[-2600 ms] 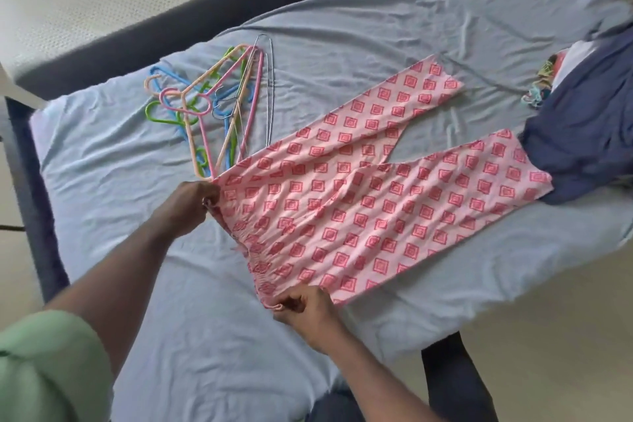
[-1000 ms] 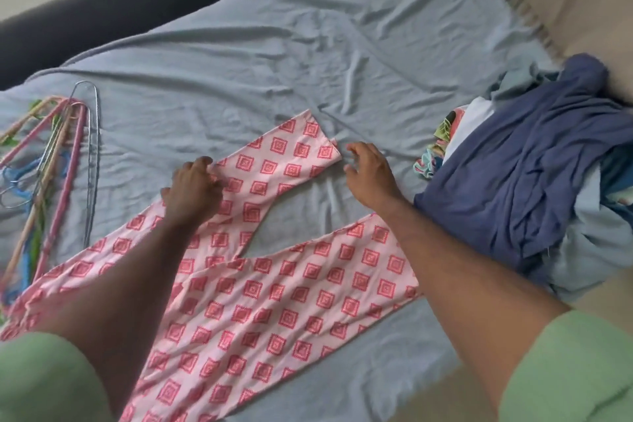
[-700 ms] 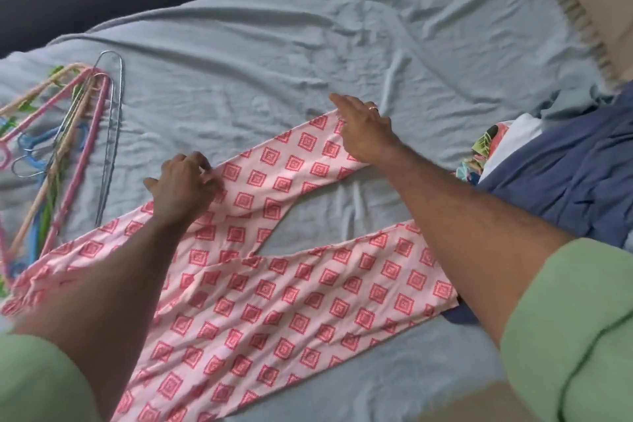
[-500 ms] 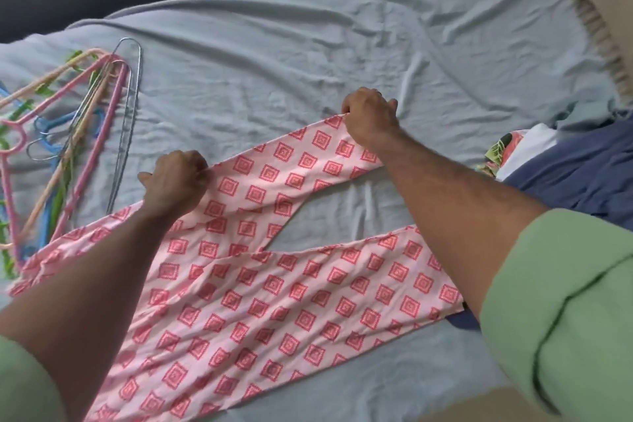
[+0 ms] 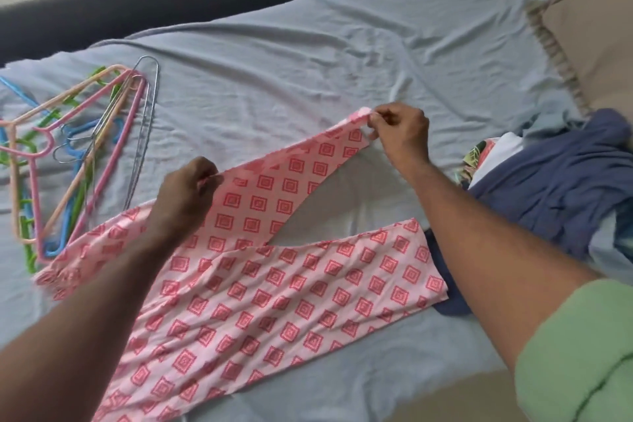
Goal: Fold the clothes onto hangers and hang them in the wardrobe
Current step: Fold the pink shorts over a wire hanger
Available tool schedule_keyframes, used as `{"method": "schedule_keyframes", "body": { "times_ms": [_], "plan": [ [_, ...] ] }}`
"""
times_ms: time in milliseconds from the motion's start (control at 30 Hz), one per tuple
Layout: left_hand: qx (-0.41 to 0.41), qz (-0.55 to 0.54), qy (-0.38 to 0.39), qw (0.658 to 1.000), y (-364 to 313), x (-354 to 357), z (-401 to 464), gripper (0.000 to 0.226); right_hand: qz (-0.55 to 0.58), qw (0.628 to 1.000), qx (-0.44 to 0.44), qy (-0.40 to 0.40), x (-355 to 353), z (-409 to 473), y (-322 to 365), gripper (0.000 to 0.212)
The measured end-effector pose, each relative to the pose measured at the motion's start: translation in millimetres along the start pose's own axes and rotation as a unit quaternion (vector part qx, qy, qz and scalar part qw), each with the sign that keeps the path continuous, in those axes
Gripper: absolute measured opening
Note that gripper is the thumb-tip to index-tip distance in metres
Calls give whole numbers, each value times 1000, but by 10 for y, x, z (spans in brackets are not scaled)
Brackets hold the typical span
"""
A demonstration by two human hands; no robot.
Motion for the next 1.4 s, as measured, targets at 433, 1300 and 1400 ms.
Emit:
{"method": "schedule_keyframes", "body": {
  "times_ms": [433, 1300, 1400],
  "plan": [
    [220, 124, 125, 959, -107, 902, -1701, 13, 86, 971, 193, -110, -920, -2030, -1322, 7],
    [257, 250, 227, 906, 343, 1681, -2303, 19, -113, 958, 229, -129, -865, -2675, -2151, 9],
    [273, 215, 213, 913, 371, 1614, -2306, 23, -174, 956, 183, -147, -839, -2705, -1909, 14]
  ]
}}
Point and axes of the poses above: each hand's wrist, its own z-axis towards the middle knuckle, its own x-axis out of the palm, y = z × x, the point moved 3 cm from there along z, towards the middle knuckle
